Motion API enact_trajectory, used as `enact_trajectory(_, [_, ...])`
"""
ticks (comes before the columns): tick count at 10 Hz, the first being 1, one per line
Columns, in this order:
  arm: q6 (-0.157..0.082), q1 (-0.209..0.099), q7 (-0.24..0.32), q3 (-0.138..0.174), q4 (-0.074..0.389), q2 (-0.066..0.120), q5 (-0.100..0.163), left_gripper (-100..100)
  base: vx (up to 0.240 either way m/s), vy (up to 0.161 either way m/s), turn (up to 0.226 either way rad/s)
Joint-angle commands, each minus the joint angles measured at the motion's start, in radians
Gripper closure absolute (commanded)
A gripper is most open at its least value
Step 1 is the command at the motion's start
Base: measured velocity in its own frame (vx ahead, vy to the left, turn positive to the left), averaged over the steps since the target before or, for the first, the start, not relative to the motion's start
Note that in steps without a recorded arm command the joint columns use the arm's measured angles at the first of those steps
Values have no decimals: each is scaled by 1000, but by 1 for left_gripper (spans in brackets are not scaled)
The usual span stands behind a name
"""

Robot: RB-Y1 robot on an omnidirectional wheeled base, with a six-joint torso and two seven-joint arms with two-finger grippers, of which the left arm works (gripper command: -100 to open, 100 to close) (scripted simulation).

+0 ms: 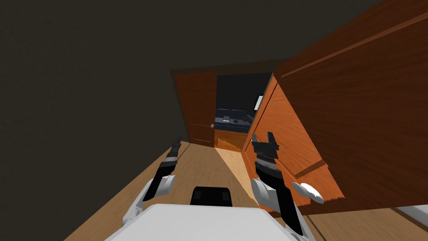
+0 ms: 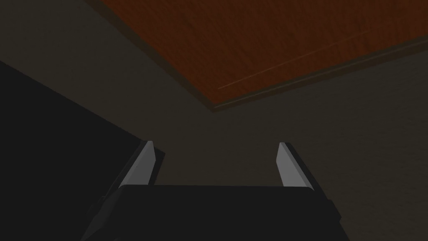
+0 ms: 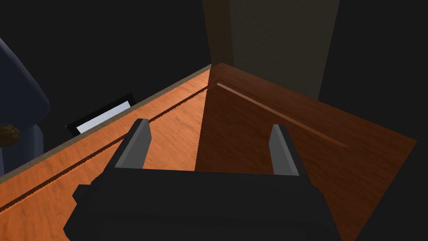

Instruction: Pull the door open

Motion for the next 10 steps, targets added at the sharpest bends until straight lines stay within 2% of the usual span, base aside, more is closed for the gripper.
enact_trajectory(1, [-15, -9, -36, 6, 39, 1, -9, -100, 115, -28, -86])
enact_trajectory(10, [-79, -61, -224, 52, 248, 13, -55, -100, 106, -27, -83])
